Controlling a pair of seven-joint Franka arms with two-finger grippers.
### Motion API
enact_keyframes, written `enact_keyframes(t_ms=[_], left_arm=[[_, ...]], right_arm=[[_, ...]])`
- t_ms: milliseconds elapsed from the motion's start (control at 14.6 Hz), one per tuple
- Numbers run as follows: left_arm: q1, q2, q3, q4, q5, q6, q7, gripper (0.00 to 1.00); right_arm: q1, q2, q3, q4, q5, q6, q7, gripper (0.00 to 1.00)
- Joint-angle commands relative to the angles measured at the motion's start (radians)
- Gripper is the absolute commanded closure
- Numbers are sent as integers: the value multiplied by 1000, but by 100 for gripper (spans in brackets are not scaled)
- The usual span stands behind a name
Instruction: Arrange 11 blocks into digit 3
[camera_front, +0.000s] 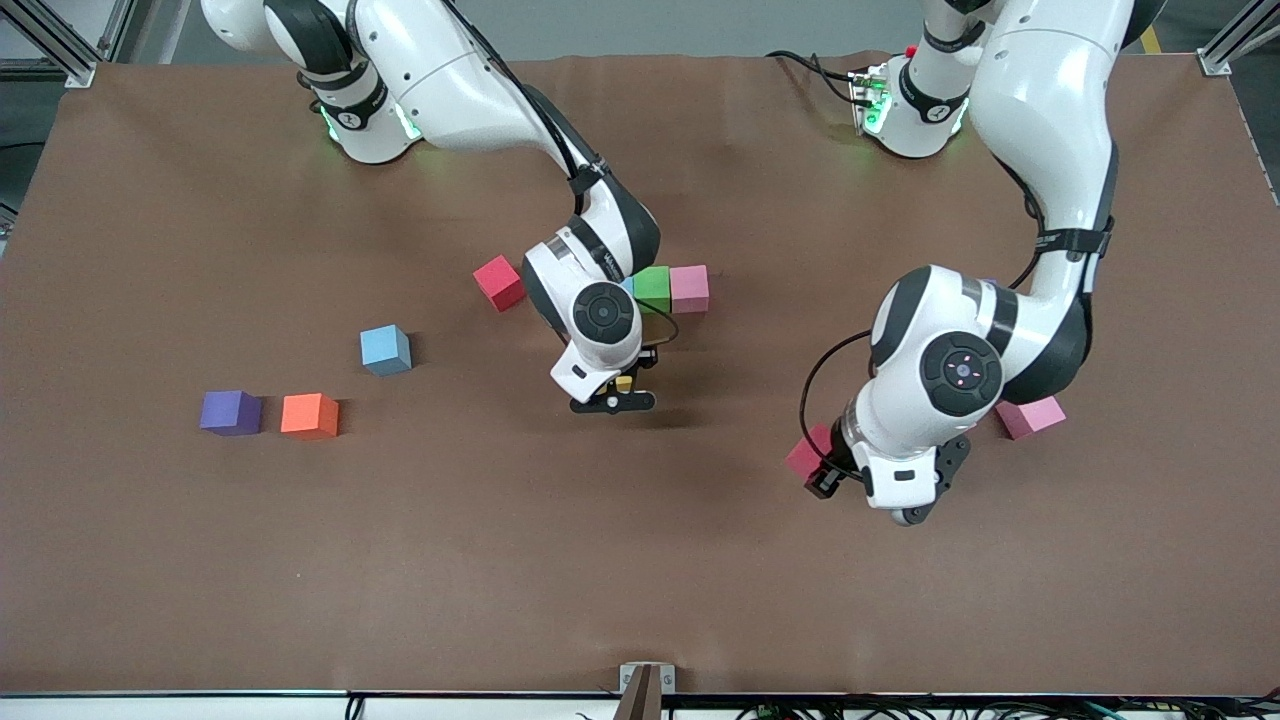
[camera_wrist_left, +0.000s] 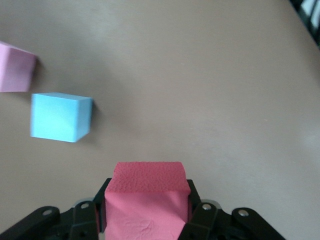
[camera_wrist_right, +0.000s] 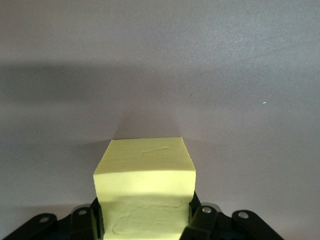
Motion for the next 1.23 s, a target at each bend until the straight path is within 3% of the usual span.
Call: enact_keyframes(t_ms=[0,273,957,1162], left_arm=[[12,-57,0,-34,-13,-84,-21,73],[20,-130,-1,-106,-19,-103,-41,74],[43,-139,0,-161,-19,-179,-50,75],[14,-127,-3,-172,-36,-169,-197,75]], right_arm=[[16,-17,-9,-25,23,7,0,40],[17,-19,-9,-25,22,5,-2,39],[25,-20,-6,-25,21,-7,-3,39],[25,-20,-7,-25,21,-8,-17,39]])
